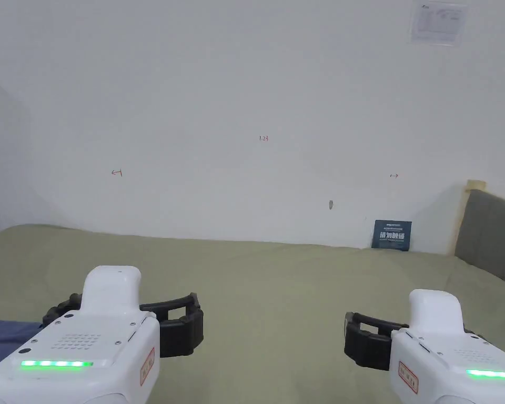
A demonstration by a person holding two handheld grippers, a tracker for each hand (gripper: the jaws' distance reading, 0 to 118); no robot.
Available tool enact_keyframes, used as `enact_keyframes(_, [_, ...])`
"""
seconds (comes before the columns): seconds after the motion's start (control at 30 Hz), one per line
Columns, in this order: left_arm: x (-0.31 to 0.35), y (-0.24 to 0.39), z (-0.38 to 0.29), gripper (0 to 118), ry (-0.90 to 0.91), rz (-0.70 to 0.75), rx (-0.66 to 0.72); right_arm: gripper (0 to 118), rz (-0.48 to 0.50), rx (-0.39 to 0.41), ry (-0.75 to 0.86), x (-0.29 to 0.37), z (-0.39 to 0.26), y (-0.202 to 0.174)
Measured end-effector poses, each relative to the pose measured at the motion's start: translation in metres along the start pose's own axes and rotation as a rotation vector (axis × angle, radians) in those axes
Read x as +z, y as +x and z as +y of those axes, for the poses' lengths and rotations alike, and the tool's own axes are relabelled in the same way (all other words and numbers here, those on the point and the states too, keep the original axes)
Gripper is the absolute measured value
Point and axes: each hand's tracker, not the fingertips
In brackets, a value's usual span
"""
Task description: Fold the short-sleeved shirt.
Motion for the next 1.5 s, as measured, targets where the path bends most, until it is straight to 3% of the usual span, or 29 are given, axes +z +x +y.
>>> enact_keyframes(0.4, [-0.002,-0.002,0.000,118,-0.021,-0.002,0.021,118,-0.037,-0.002,0.017,0.007,0.007,0.003])
enact_keyframes(0.57, [0.003,0.004,-0.001,116,-0.010,0.011,-0.055,116,-0.032,0.016,0.020,0.010,0.008,0.002])
enact_keyframes(0.6, [0.005,0.004,-0.001,102,-0.002,0.009,-0.055,112,-0.032,0.018,0.017,0.011,0.007,0.002])
enact_keyframes(0.63, [0.006,0.004,-0.002,79,-0.001,0.009,-0.054,103,-0.035,0.024,0.011,0.012,0.007,0.001])
enact_keyframes(0.67, [0.005,0.004,-0.002,46,-0.003,0.016,-0.052,83,-0.035,0.039,0.000,0.012,0.007,0.000])
enact_keyframes(0.7, [0.002,0.004,-0.003,4,-0.014,0.029,-0.056,43,-0.047,0.055,-0.006,0.012,0.005,-0.001])
enact_keyframes(0.73, [0.001,0.004,-0.006,3,-0.017,0.039,-0.057,11,-0.065,0.076,-0.027,0.011,0.003,-0.002])
enact_keyframes(0.77, [0.001,0.002,-0.009,3,-0.037,0.019,-0.050,4,-0.068,0.066,-0.017,0.012,-0.001,-0.002])
enact_keyframes(1.07, [0.012,-0.019,-0.010,0,-0.032,0.047,-0.034,1,-0.030,0.043,-0.054,0.011,-0.002,-0.011])
enact_keyframes(1.23, [0.036,-0.059,0.002,0,-0.026,0.143,-0.034,1,0.106,0.095,-0.031,0.009,0.010,-0.067])
enact_keyframes(1.5, [0.106,-0.139,0.005,0,-0.008,0.410,-0.013,1,0.410,0.117,-0.034,0.010,0.013,-0.191])
